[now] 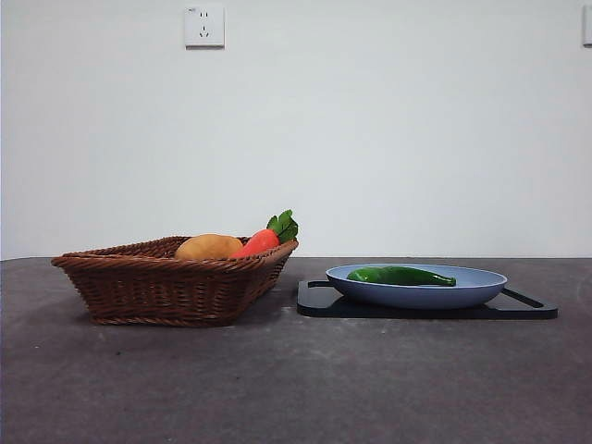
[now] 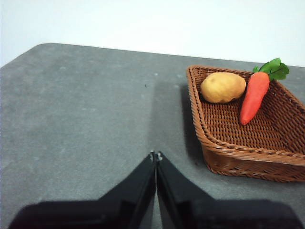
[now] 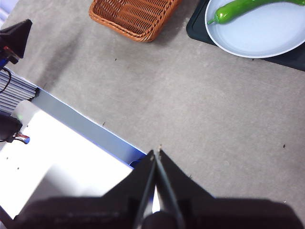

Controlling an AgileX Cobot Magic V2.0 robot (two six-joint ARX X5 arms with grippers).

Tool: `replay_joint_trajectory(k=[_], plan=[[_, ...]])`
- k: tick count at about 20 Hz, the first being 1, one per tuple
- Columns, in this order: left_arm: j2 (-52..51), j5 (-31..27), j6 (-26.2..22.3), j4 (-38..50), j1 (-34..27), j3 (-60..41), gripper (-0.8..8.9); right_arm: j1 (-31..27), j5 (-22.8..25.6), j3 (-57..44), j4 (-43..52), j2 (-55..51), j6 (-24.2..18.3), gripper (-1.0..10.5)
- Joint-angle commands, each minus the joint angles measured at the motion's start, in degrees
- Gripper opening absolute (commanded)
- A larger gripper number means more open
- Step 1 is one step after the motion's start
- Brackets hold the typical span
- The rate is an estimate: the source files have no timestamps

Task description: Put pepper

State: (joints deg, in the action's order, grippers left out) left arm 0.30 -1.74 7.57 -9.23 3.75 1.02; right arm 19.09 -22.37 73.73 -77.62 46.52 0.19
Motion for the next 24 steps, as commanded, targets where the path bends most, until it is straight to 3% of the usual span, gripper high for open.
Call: replay_joint_trajectory(k=[1, 7, 10, 13, 17, 21, 24], plan=[[-0.22, 0.33, 0.31, 0.61, -0.09, -0.59, 0.08, 0.2, 0.02, 1.03, -0.85, 0.33, 0.2, 0.1], [-0.22, 0.33, 0.33, 0.61, -0.09, -0.59, 0.08, 0.24, 0.02, 1.03, -0.85, 0.33, 0.2, 0.1], [-0.22, 0.33, 0.33, 0.61, -0.09, -0.59, 0.08, -0.59, 1.81, 0.92, 3.13, -0.9, -3.8, 0.1], [-0.22, 0.33, 0.33, 0.61, -0.09, -0.59, 0.08, -6.14, 1.05, -2.91, 18.91, -6.91, -4.31, 0.1], [-0.22, 0.33, 0.33, 0.61, -0.09, -0.59, 0.08, -13.03, 0.52, -17.59, 38.47, -16.92, -2.73, 0.1], [-0.22, 0.33, 0.33, 0.61, -0.09, -0.59, 0.08, -15.65, 4.61, -37.83, 57.33, -27.61, -2.08, 0.1], [-0.22, 0.33, 0.33, 0.61, -0.09, -0.59, 0.08, -16.09, 5.09, -47.65, 65.18, -32.37, -0.42, 0.1]])
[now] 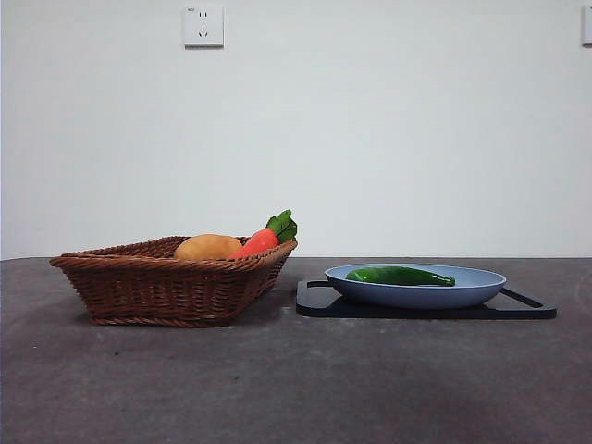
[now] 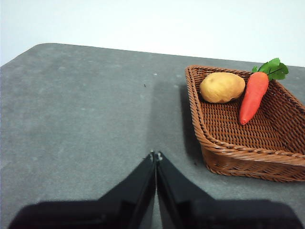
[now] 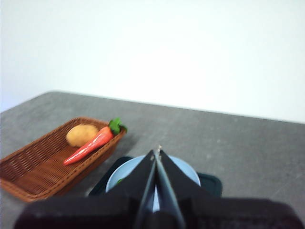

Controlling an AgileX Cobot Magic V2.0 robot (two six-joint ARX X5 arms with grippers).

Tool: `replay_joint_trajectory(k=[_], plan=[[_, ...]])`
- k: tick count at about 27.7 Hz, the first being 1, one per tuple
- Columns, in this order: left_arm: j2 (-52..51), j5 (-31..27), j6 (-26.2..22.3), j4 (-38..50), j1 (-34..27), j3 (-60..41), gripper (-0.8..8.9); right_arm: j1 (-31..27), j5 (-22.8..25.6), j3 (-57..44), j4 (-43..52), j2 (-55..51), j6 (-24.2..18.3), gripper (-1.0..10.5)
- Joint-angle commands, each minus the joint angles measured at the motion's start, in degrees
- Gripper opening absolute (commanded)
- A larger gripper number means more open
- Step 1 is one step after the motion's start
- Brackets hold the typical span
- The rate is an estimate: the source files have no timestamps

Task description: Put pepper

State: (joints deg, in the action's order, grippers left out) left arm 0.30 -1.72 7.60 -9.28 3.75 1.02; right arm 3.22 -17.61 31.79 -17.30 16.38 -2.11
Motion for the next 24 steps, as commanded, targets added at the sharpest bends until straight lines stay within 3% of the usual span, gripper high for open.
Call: replay_joint_trajectory(k=[1, 10, 24], plan=[[-0.22, 0.33, 0.31, 0.66, -0.09, -0.59, 0.08, -0.26, 1.16, -8.37, 6.73, -3.52, 2.34, 0.1], [-0.22, 0.31, 0.31, 0.66, -0.09, -0.59, 0.08, -0.26, 8.79, -26.58, 12.55, -14.03, 7.08, 0.1], [-0.22, 0.33, 0.31, 0.66, -0.09, -0.59, 0.08, -0.22, 9.01, -31.34, 7.61, -16.41, 7.32, 0.1]])
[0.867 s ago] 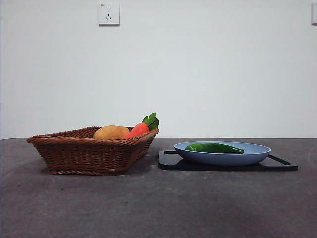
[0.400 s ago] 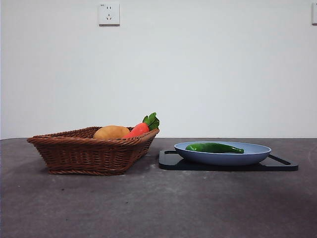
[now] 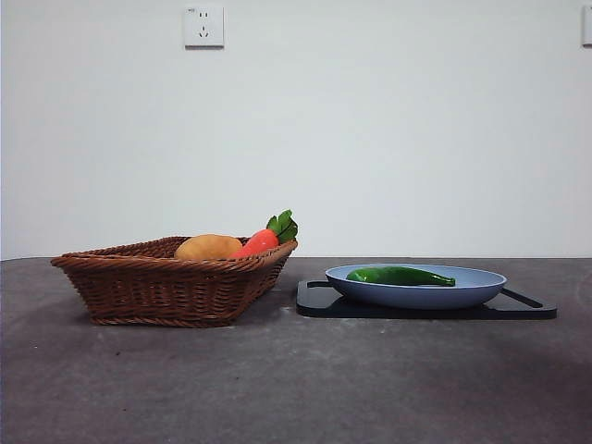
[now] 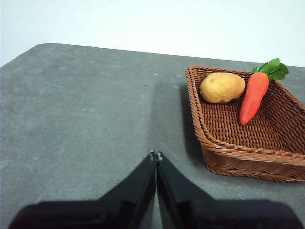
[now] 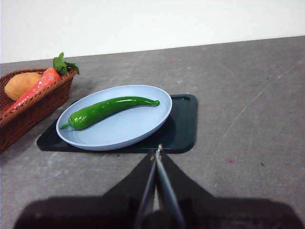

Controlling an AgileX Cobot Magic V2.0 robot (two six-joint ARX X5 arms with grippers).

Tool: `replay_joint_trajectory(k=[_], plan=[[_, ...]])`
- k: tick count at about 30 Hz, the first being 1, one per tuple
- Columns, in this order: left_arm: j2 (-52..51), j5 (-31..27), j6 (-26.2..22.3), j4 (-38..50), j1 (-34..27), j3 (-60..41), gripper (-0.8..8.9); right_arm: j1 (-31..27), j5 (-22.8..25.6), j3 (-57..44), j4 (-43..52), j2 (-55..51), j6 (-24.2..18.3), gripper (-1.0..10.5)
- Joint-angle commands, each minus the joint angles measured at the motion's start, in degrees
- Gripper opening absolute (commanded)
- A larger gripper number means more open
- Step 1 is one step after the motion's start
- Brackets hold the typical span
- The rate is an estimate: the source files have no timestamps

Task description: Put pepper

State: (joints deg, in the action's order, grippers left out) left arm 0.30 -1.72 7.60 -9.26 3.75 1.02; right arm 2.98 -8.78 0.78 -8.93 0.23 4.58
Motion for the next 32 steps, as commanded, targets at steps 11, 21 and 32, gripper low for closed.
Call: replay_joint_trajectory(k=[11, 21, 32], plan=[[-0.22, 0.33, 0.31, 0.63, -0.09, -0.59, 0.08, 0.02, 0.17, -0.33, -0.13, -0.24, 2.01, 0.1], [-0.22, 0.33, 0.31, 0.63, -0.09, -0.59, 0.08, 0.02, 0.17, -0.33, -0.13, -0.24, 2.01, 0.1], [-0.22, 0.33, 0.31, 0.63, -0.09, -0.59, 0.08, 0.02, 0.17, -0.33, -0.13, -0.24, 2.03, 0.1]])
